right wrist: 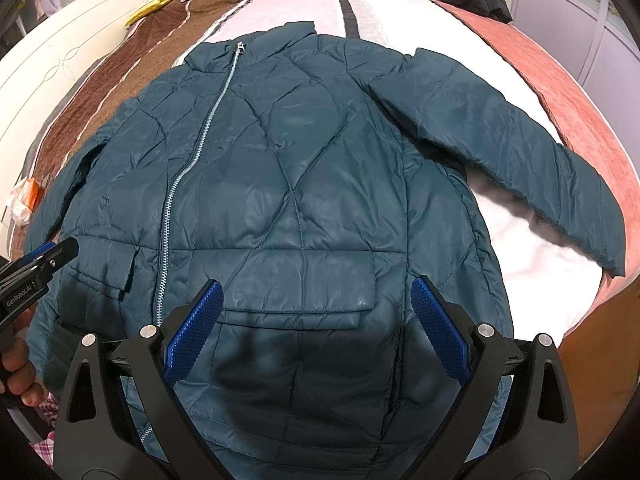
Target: Fold large clothes
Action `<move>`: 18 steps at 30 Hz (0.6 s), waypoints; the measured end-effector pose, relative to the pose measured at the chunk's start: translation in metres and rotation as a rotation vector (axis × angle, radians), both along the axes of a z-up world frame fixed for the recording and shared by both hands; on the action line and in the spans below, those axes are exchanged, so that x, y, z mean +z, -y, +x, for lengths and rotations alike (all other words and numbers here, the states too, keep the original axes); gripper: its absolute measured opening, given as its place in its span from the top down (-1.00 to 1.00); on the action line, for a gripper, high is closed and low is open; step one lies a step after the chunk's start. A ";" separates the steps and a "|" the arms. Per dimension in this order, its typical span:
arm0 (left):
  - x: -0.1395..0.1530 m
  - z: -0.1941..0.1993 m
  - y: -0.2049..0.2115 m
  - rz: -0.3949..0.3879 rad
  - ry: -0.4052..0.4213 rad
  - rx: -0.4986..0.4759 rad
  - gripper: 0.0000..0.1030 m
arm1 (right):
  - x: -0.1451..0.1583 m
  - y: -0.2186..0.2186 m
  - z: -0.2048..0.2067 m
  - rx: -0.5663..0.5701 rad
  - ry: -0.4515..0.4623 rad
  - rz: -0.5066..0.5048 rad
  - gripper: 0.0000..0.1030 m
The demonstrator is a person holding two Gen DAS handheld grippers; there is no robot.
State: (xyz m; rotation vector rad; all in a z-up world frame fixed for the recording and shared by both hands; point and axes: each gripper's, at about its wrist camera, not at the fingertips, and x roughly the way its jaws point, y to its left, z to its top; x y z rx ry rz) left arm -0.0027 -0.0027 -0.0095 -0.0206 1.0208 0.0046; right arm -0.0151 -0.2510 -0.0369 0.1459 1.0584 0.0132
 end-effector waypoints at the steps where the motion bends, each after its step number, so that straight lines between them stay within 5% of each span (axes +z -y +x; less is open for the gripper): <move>1: 0.000 0.000 0.000 0.000 0.000 0.000 -0.20 | 0.000 0.000 0.000 0.000 0.000 0.000 -0.83; 18: 0.000 0.001 0.000 0.005 -0.002 -0.001 -0.20 | -0.001 0.000 0.000 -0.001 -0.001 0.001 -0.83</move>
